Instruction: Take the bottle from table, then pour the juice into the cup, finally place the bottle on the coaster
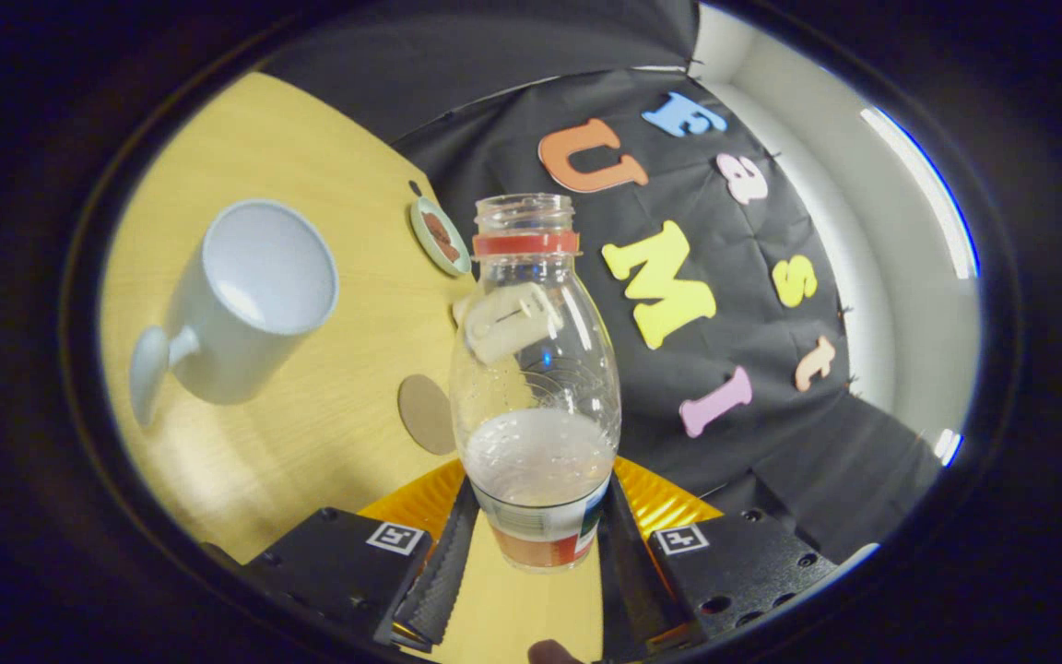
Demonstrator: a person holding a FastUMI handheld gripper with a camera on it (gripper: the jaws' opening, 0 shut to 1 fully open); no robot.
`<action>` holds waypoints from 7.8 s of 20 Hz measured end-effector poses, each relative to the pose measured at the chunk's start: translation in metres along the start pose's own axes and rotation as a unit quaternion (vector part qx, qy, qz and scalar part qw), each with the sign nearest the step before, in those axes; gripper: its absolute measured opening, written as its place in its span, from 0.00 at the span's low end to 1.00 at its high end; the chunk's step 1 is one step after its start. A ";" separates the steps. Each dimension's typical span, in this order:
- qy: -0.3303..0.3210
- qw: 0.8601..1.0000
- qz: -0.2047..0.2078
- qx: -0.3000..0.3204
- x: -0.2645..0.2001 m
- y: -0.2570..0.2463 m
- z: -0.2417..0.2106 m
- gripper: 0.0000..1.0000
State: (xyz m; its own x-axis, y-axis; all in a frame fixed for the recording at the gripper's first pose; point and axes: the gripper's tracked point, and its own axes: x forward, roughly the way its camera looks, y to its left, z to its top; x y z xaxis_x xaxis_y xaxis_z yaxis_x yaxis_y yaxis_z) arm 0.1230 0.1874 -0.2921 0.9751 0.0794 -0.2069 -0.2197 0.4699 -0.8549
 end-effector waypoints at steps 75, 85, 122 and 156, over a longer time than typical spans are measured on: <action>-0.059 0.934 -0.096 -0.339 0.004 -0.041 0.031 0.76; -0.063 0.926 -0.098 -0.359 0.004 -0.042 0.034 0.76; -0.050 0.942 -0.058 -0.328 0.003 -0.023 0.026 0.76; -0.071 0.827 0.200 0.521 0.100 -0.059 0.063 0.76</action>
State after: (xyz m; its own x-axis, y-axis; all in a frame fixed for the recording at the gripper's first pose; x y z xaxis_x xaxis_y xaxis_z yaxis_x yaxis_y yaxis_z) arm 0.2357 0.2231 -0.2319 0.8406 0.4789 -0.2532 -0.4525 0.8777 0.1576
